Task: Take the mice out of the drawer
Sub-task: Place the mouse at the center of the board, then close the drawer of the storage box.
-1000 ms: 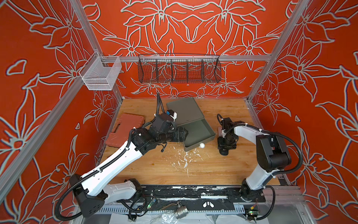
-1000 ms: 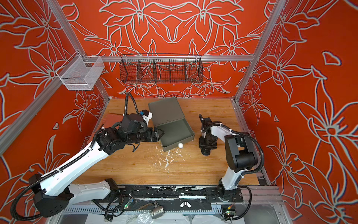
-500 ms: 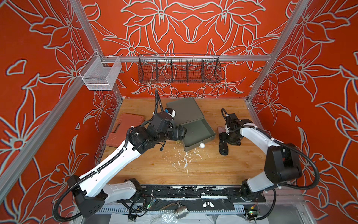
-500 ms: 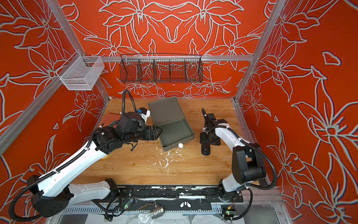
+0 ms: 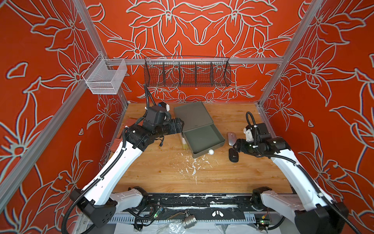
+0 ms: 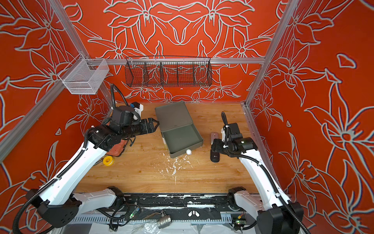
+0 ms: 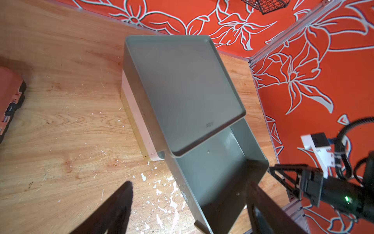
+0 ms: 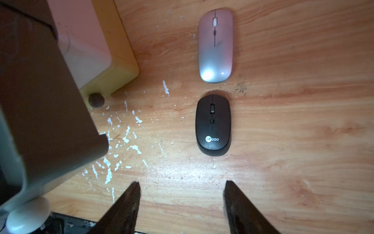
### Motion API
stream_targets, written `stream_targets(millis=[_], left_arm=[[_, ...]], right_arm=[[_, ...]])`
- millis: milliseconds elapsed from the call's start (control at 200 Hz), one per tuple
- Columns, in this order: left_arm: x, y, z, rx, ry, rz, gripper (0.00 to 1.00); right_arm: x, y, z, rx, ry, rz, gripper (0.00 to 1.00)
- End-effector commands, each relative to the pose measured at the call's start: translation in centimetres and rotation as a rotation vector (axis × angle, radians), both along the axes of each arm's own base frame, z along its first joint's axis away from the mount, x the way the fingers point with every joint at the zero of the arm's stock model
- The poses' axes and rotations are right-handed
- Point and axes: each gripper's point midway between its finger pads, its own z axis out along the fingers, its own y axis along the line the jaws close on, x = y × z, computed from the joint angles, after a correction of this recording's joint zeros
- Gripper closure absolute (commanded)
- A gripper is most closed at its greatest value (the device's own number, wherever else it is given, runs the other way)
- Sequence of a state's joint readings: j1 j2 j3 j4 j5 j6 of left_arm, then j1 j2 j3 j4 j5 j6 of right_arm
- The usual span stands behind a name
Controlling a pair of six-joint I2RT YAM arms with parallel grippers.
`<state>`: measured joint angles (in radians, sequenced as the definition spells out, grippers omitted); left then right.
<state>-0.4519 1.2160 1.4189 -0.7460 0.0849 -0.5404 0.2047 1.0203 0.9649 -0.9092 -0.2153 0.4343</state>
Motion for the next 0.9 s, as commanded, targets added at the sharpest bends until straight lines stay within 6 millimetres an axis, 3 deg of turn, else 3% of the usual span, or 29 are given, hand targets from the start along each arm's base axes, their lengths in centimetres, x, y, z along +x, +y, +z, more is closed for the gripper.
stream_targets(millis=[0, 190, 430, 575, 896], left_arm=[[1.2, -0.8, 0.3, -0.064, 0.025, -0.023, 0.15], [3.6, -0.2, -0.8, -0.069, 0.062, 0.033, 0.15], [5.8, 0.3, -4.3, -0.045, 0.15, 0.085, 0.17], [6.4, -0.3, -6.5, -0.048, 0.208, 0.067, 0.2], [6.5, -1.2, -9.2, -0.055, 0.276, 0.033, 0.3]], right_arm=[[-1.8, 1.7, -0.4, 0.079, 0.048, 0.012, 0.35], [-2.7, 4.1, -0.3, 0.069, 0.008, 0.059, 0.39], [-2.3, 7.2, 0.1, 0.127, -0.028, 0.089, 0.45], [-1.9, 8.4, 0.6, 0.15, -0.057, 0.09, 0.47], [-0.9, 11.0, 1.5, 0.173, -0.093, 0.098, 0.49]])
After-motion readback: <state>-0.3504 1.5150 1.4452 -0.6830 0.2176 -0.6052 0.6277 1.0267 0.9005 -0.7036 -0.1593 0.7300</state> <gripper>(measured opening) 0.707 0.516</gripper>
